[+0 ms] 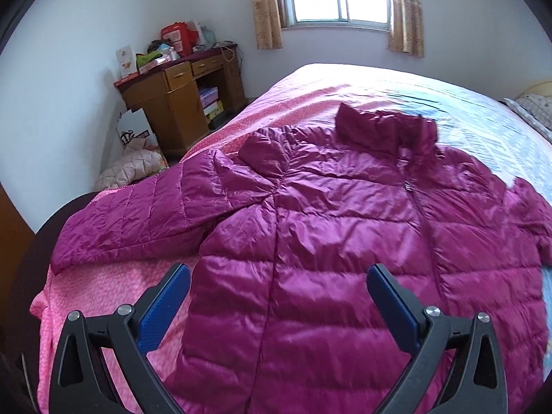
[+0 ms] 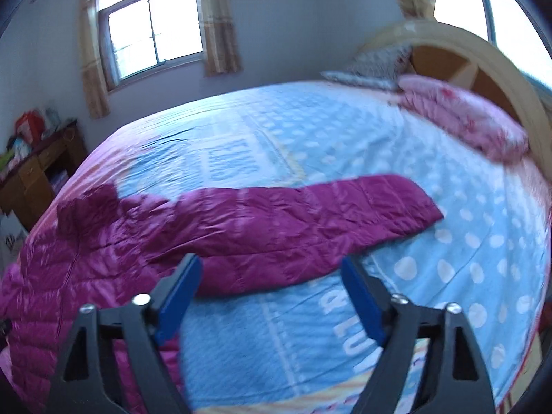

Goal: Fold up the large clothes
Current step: 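Grasp the sleeve cuff with the right gripper and lift it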

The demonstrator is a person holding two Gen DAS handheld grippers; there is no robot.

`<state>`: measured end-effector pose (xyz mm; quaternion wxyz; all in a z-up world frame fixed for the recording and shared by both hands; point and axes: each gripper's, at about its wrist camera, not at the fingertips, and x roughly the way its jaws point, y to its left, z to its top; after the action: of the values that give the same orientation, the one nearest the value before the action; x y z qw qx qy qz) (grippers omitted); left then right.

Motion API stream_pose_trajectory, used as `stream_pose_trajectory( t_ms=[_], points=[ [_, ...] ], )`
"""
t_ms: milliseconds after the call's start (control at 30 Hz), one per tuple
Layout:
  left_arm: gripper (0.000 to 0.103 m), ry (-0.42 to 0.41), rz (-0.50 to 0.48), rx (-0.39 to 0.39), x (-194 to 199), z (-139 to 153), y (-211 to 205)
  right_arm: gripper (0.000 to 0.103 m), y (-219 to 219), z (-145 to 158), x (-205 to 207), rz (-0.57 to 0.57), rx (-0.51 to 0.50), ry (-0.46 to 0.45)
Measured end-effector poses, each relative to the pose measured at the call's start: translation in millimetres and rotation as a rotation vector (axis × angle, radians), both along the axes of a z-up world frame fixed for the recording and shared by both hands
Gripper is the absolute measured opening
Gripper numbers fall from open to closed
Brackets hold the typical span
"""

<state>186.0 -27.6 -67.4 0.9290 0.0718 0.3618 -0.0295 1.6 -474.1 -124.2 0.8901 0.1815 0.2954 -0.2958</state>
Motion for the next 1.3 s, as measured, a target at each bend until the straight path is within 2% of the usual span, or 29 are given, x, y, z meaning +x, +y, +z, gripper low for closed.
stream_pose_trajectory(
  t_ms=[133,200,300,367,400,500,567,600,633,667,733,800,900,1033,1167,1300],
  points=[
    [0.102,-0.008,0.022,0.02,16,-16,-2,0.078,-73,-26,-23,-0.182,0.181,-0.016],
    [0.102,0.0,0.021,0.016,24,-25,-3,0.078,-112,-39,-40,-0.284,0.277,-0.058],
    [0.102,0.009,0.018,0.01,33,-38,-6,0.078,-154,-55,-52,-0.384,0.39,-0.079],
    [0.102,0.02,0.018,0.007,36,-49,-8,0.079,-165,-54,-50,-0.405,0.386,-0.105],
    [0.102,0.018,0.019,0.009,36,-52,-9,0.08,-169,-49,-40,-0.404,0.356,-0.078],
    [0.102,-0.004,0.018,0.005,34,-57,-9,0.08,-173,-49,-22,-0.404,0.364,-0.042],
    [0.102,-0.002,0.018,0.0,34,-59,-8,0.071,-170,-48,-15,-0.429,0.328,-0.003],
    [0.102,-0.001,0.017,-0.004,34,-60,-8,0.053,-170,-47,-13,-0.438,0.294,0.03],
    [0.102,0.001,0.016,-0.009,35,-60,-7,0.041,-170,-47,-10,-0.443,0.251,0.068],
    [0.102,0.004,0.013,-0.018,35,-61,-6,0.037,-169,-49,-11,-0.435,0.224,0.08],
    [0.102,0.009,0.01,-0.035,35,-62,-4,0.021,-166,-50,-16,-0.424,0.208,0.078],
    [0.102,0.018,0.007,-0.055,37,-63,-2,0.013,-170,-46,-17,-0.391,0.2,0.061],
    [0.102,0.024,0.003,-0.067,37,-63,-1,0.012,-158,-24,-15,-0.343,0.133,0.022],
    [0.102,0.027,-0.003,-0.081,36,-63,1,0.012,-107,30,-9,-0.211,0.047,-0.095],
    [0.102,0.043,-0.029,-0.091,32,-60,5,0.012,-30,88,10,0.01,0.014,-0.215],
    [0.102,0.061,-0.037,-0.109,17,-51,19,0.012,46,119,34,0.211,0.01,-0.262]
  ],
)
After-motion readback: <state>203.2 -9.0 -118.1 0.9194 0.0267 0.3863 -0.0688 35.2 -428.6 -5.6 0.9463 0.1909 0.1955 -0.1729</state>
